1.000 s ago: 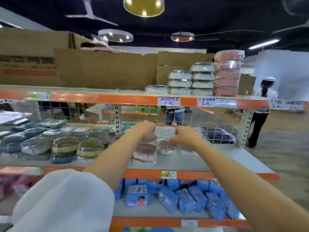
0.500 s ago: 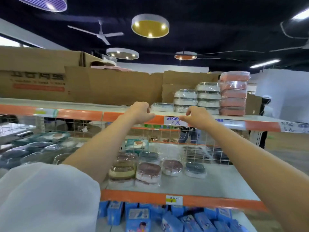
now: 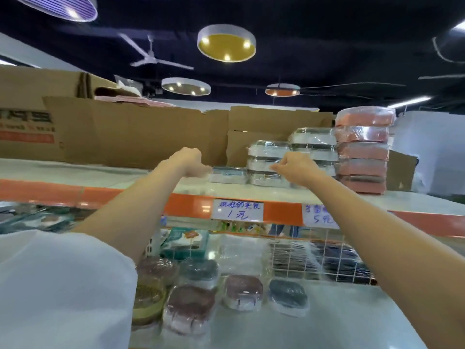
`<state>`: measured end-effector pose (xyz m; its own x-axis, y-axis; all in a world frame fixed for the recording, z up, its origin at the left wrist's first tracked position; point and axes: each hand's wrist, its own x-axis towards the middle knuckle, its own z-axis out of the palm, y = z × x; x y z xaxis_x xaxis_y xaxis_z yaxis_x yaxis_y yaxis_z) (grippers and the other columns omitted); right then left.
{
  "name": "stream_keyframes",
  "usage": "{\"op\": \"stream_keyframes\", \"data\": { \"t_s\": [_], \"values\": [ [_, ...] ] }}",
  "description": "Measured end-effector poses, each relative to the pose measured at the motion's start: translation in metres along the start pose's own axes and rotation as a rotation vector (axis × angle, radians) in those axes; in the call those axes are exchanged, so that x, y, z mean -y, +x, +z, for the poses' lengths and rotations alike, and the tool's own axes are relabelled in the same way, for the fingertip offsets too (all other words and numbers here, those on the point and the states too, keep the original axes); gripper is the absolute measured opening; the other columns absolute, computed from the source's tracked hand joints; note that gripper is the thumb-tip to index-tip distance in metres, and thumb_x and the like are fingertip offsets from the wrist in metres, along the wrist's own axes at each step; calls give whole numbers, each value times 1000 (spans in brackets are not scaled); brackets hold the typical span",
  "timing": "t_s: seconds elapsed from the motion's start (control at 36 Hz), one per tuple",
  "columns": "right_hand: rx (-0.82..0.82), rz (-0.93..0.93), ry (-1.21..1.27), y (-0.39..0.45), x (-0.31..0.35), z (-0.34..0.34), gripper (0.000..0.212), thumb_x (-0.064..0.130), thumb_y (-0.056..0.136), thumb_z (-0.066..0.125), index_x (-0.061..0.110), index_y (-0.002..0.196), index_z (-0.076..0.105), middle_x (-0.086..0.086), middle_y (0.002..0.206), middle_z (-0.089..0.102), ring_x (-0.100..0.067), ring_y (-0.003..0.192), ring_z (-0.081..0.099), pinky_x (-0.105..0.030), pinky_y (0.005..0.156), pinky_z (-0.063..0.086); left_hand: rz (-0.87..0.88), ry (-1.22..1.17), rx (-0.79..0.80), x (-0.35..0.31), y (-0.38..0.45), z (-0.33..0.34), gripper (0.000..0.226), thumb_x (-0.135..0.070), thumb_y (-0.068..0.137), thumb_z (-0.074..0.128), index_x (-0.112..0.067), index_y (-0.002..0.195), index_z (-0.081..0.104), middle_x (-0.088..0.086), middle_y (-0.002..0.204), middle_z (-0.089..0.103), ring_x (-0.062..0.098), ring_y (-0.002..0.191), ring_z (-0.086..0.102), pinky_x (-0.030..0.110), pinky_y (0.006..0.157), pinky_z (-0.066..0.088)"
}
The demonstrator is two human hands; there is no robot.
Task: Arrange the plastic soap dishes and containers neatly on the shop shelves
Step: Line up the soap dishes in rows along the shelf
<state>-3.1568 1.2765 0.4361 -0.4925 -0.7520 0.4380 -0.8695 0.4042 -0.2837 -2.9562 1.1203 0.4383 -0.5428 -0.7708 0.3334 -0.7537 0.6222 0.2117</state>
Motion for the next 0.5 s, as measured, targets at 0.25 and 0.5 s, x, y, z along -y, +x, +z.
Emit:
{"op": "stream_keyframes", "data": {
  "t_s": [0.25, 0.5],
  "values": [
    [-17, 138, 130, 64, -31, 3, 31, 39, 97, 49, 10, 108, 43, -5, 84, 48, -22, 78, 48, -33, 66, 40, -92, -11, 55, -12, 66, 18, 47, -44, 98, 45, -1, 113, 56, 11, 97, 53, 28, 88, 53, 33, 75, 43],
    [-23, 239, 199, 108, -36, 11, 72, 54, 94, 46, 3, 142, 32, -13, 110, 63, -31, 102, 62, -46, 90, 51, -187, -11, 159, -26, 108, 25, 60, -50, 100, 34, 1, 128, 51, 16, 123, 58, 33, 110, 56, 38, 90, 45]
  ]
}}
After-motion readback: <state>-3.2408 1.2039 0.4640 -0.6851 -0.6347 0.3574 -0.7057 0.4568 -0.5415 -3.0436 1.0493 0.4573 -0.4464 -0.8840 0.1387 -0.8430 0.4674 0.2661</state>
